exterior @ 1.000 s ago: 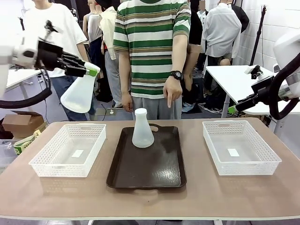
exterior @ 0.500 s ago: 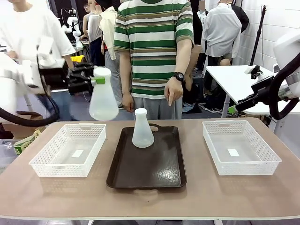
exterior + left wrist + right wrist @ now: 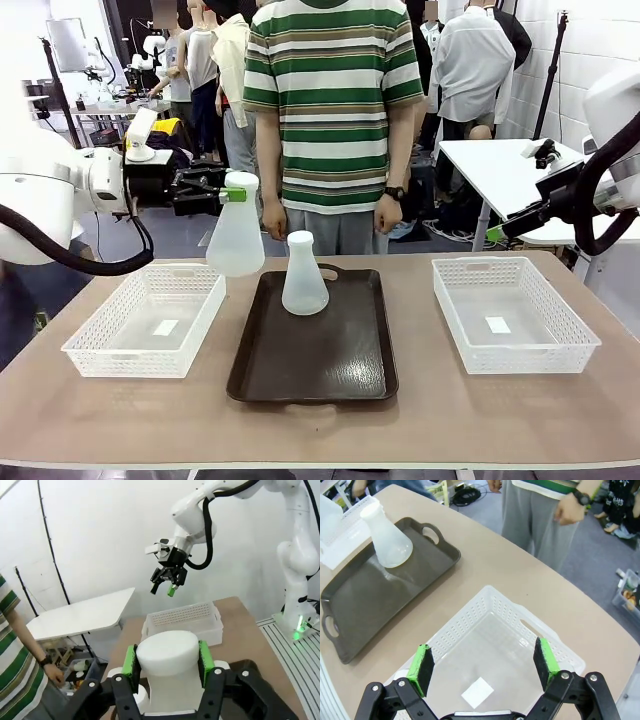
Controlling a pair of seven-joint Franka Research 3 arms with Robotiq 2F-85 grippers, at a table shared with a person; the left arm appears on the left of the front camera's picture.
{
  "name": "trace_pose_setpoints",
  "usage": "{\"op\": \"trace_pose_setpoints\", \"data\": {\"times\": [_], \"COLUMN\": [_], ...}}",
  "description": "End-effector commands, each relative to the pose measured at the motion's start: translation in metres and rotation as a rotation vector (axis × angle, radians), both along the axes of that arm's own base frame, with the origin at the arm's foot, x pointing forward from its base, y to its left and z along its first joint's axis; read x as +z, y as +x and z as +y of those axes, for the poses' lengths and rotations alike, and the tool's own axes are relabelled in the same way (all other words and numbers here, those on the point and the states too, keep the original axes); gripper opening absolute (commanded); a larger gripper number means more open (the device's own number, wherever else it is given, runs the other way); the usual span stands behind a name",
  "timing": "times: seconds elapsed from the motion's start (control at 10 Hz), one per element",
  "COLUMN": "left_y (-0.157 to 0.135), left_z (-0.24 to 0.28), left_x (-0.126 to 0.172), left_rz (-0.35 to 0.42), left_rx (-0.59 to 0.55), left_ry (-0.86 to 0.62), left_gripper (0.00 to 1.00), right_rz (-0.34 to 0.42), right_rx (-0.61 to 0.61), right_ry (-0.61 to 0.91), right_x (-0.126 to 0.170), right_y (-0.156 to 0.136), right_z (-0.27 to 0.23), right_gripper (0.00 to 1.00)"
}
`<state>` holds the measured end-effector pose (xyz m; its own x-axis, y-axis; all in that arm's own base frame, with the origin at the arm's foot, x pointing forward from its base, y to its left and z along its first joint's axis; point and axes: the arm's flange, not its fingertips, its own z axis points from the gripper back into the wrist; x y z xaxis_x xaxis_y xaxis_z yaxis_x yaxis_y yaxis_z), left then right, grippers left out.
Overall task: Prepare the laboratory tools.
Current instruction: Place the picked Big flask upright in the Handle tray as directed by the person.
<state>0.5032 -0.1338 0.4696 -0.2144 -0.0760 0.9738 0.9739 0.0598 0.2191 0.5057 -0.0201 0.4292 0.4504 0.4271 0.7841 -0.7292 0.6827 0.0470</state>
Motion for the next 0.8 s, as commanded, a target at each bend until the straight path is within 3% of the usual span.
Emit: {"op": "trace_pose_setpoints", "data": {"times": [0.0, 0.2, 0.4, 0.7], "left_y": [0.009, 0.008, -0.004, -0.025], "left_z": [-0.005, -0.032, -0.041, -0.052], "left_x": [-0.015, -0.039, -0.049, -0.061], "left_rz": [0.049, 0.053, 0.05, -0.093], "left_rx": [-0.011, -0.125, -0.164, -0.284], "left_ry": [0.015, -0.052, -0.06, -0.029], "left_gripper": [0.0, 0.0, 0.0, 0.0], "right_rz": [0.0, 0.0, 0.0, 0.0], "right_rx": [0.008, 0.008, 0.008, 0.008], "right_ry": [0.003, 0.003, 0.003, 0.003], "right_x": [-0.002, -0.002, -0.002, -0.002], "right_y": [-0.001, -0.001, -0.001, -0.001], "right_z": [0.0, 0.0, 0.0, 0.0], "right_gripper": [1.0, 1.0, 1.0, 1.0]}}
